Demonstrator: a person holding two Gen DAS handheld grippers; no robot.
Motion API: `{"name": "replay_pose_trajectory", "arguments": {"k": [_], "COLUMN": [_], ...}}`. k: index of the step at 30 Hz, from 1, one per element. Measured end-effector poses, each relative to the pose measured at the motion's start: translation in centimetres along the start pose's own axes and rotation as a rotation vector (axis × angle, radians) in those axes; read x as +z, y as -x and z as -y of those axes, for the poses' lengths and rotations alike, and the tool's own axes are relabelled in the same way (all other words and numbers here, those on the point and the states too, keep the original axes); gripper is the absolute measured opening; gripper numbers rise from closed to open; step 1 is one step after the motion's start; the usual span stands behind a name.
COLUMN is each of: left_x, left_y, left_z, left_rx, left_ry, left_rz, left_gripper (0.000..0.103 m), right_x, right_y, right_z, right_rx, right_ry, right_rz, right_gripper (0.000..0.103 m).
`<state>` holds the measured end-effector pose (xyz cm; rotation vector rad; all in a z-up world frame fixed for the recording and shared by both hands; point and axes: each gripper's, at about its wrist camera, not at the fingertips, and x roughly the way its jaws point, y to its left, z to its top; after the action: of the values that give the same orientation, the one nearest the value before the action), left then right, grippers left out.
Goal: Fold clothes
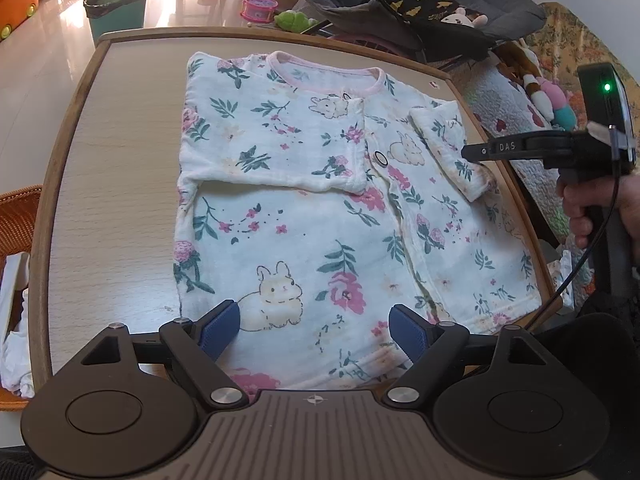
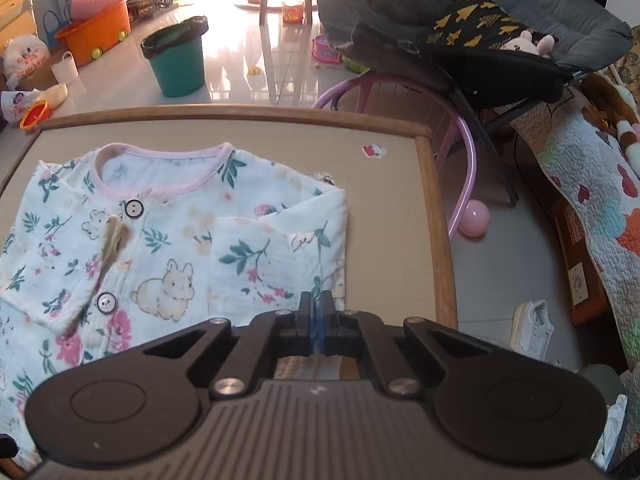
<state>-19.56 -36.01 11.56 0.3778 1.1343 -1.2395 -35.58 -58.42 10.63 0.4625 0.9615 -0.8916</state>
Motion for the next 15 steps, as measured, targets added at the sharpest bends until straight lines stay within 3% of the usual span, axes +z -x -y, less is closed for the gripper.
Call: {"name": "replay_pose_trajectory", "arguments": {"k": [10, 12, 15], "left_x": [0.0, 0.0, 0.1], "left_y": [-0.2, -0.2, -0.2], "left_z": [0.3, 0.4, 0.5], "left_rx": [-0.002, 0.001, 0.008], "left_ry": [0.0, 0.001, 0.0], "left_rz": [-0.003, -0.003, -0.006], "left_gripper": [0.087, 0.087, 0.088], "right_x": [1.1, 0.9, 0.5], "right_y": [3.6, 3.7, 3.1], "right_z": [1.3, 0.6, -0.1], "right_rx": [0.134, 0.135, 0.072], "right_ry": [-0.092, -0.064, -0.029], "right_rz": [-0.03, -0.041, -0.023], "right_gripper": [0.003, 0.003, 0.003]}}
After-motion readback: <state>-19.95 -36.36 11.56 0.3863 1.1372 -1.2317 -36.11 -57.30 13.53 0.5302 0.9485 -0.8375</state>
